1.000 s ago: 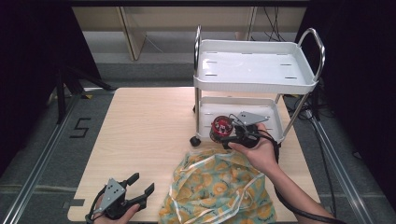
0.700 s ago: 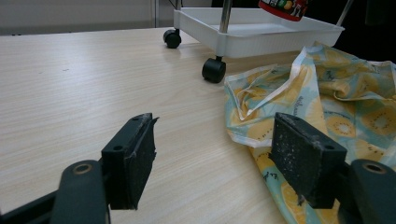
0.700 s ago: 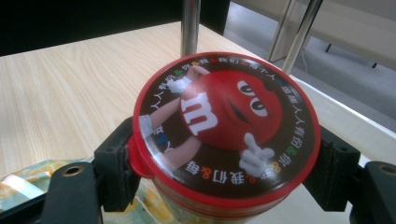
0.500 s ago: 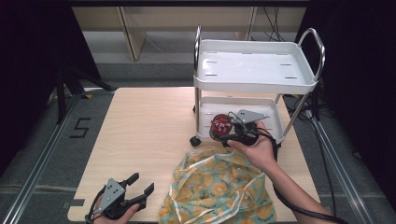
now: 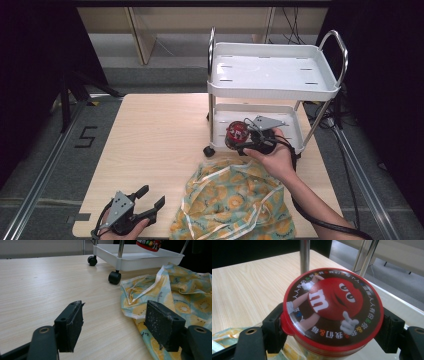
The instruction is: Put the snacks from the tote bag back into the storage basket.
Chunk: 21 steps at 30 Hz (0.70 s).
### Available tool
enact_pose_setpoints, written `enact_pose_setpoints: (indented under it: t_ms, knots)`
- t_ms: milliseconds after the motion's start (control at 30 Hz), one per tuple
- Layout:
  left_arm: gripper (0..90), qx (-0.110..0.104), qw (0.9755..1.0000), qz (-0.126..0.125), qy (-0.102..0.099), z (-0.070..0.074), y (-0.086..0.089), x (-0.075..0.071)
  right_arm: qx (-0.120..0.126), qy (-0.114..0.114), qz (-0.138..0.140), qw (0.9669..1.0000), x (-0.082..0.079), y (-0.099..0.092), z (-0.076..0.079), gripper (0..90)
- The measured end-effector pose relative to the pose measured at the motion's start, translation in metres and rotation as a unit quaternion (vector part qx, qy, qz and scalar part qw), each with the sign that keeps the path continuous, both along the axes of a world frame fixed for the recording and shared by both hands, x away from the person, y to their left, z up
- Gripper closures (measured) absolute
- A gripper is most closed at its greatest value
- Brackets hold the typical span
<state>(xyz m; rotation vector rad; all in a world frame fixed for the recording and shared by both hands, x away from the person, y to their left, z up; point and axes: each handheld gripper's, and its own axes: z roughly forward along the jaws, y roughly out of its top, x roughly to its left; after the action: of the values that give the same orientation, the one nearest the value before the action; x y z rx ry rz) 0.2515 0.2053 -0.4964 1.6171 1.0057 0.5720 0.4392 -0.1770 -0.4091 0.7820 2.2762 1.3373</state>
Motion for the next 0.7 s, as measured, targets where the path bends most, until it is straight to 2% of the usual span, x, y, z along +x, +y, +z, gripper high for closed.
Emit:
enact_pose_setpoints:
  t_ms: [67, 100, 167, 200, 233, 267, 300, 333, 367, 400, 533, 567, 633, 700]
  knots:
    - [29.9, 0.0, 1.0, 0.0, 0.0, 0.0, 0.0001, 0.0, -0.007, -0.01, 0.003, 0.9999, 0.0016, -0.001, 0.0002, 26.3]
    - [29.9, -0.001, 1.0, 0.001, 0.0, -0.0001, 0.0001, 0.0001, -0.003, -0.002, -0.002, 1.0, 0.0011, -0.0004, -0.0002, 26.2]
    - [29.9, -0.002, 1.0, 0.0, -0.001, -0.0003, -0.0001, 0.0004, -0.005, -0.008, 0.002, 1.0, 0.0032, -0.0004, -0.0004, 26.2]
    - [29.9, -0.002, 1.0, 0.0, -0.001, -0.0004, -0.0001, 0.0005, -0.001, -0.001, -0.007, 1.0, 0.0021, 0.0, -0.0004, 26.2]
    - [29.9, -0.004, 1.0, -0.001, -0.001, -0.0006, -0.0001, 0.0006, 0.001, 0.002, -0.008, 1.0, 0.0021, 0.0006, -0.0006, 26.2]
    - [29.9, -0.003, 1.0, -0.002, -0.001, -0.0006, 0.0001, 0.0007, -0.007, -0.002, -0.009, 0.9999, 0.0031, -0.0007, 0.0, 26.3]
    - [29.9, -0.004, 1.0, -0.001, -0.001, -0.0006, 0.0, 0.0007, -0.002, 0.004, -0.006, 1.0, 0.0033, 0.0003, -0.0006, 26.2]
    - [29.9, -0.004, 1.0, -0.001, -0.002, -0.0006, -0.0001, 0.0007, -0.011, -0.015, -0.004, 0.9998, 0.006, -0.0011, -0.0004, 26.2]
    - [29.9, -0.004, 1.0, -0.001, -0.001, -0.0005, -0.0001, 0.0006, -0.008, -0.006, 0.001, 1.0, 0.0065, -0.0003, -0.001, 26.2]
    - [29.9, -0.003, 1.0, 0.0, -0.001, -0.0005, 0.0, 0.0005, -0.009, -0.004, -0.006, 0.9999, 0.0059, 0.0, -0.0011, 26.2]
    - [29.9, 0.0, 1.0, -0.001, 0.002, -0.0004, 0.0006, 0.0005, -0.007, -0.001, -0.01, 0.9999, 0.0065, 0.0007, -0.0008, 26.2]
    - [29.9, -0.002, 1.0, -0.002, 0.002, -0.0006, 0.0007, 0.0006, -0.012, -0.011, -0.01, 0.9998, 0.0079, 0.0, -0.0007, 26.2]
    - [29.9, -0.004, 1.0, -0.001, 0.002, -0.0006, 0.0008, 0.0007, -0.007, 0.001, -0.006, 1.0, 0.0083, 0.0011, -0.0013, 26.2]
    - [29.9, -0.004, 1.0, -0.002, 0.002, -0.0006, 0.0009, 0.0007, -0.007, 0.0, -0.01, 0.9999, 0.0085, 0.0015, -0.0016, 26.2]
